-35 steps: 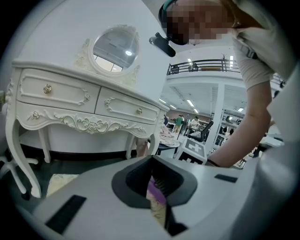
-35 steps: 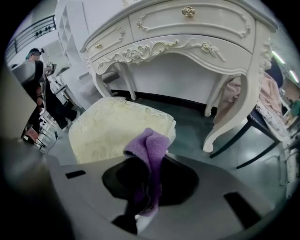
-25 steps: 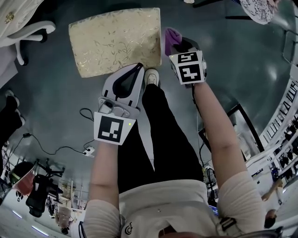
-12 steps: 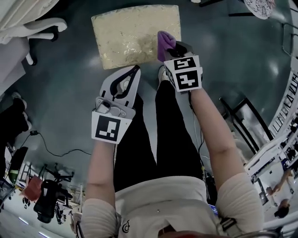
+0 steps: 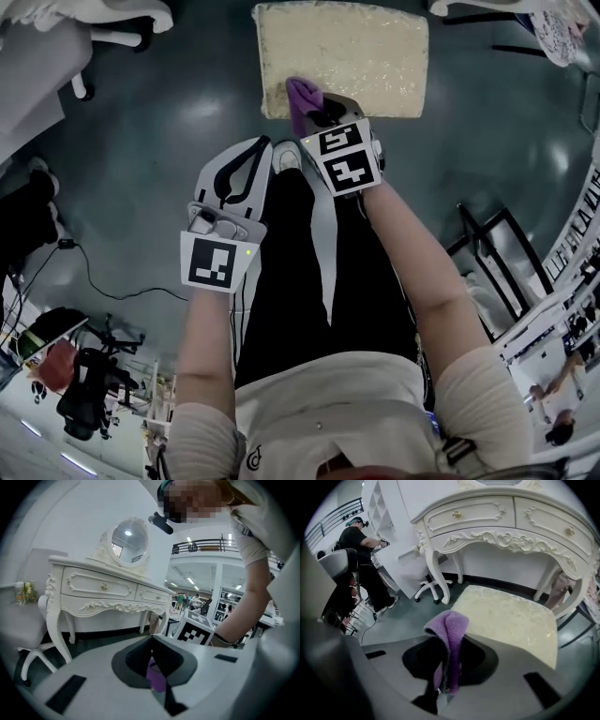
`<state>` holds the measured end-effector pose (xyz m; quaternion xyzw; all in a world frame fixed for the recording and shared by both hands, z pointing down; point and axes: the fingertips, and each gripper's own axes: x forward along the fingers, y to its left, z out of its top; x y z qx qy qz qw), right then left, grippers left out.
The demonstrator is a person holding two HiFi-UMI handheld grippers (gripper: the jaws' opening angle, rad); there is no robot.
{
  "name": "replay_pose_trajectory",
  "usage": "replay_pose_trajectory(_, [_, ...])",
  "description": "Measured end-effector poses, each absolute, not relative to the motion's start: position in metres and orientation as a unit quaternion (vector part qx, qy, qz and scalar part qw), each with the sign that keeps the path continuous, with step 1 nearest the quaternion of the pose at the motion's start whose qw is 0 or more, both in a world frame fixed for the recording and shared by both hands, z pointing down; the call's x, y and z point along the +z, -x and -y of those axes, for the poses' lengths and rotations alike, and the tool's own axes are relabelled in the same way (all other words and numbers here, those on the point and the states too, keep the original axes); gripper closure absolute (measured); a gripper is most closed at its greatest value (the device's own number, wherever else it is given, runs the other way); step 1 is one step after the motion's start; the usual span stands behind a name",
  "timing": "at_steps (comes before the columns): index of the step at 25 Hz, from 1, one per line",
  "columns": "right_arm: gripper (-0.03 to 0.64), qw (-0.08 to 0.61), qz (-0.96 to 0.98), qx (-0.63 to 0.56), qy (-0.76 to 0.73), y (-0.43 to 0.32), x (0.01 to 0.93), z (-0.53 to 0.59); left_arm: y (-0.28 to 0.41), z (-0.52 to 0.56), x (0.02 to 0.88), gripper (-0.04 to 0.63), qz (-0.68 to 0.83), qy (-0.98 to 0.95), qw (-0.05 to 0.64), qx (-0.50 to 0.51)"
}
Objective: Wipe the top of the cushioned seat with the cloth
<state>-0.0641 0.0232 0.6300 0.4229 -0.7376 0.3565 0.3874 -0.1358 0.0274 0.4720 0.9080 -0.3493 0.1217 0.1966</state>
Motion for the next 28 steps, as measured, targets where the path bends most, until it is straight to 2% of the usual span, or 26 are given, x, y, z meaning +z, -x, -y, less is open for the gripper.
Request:
replay_pose_trajectory(5, [0.537,0.386,0.75,0.356,-0.403,0.114,0.644,-0.013,0.168,-0.024,0.487,0.583,0.36,-0.901,0.209,0.123])
replay_pose_trajectory(9, [0.537,0.386,0.748,0.36,-0.402,0.126,0.654,-0.006,0.179,-0.02,0.495,0.583,0.369,-0.896,0.215,0.12])
replay_pose_trajectory(28, [0.535,0.376,0.747,0.367,-0.408,0.063,0.66,-0.014,0.117,-0.023,0.496,0.583,0.36,-0.902,0.208,0.117])
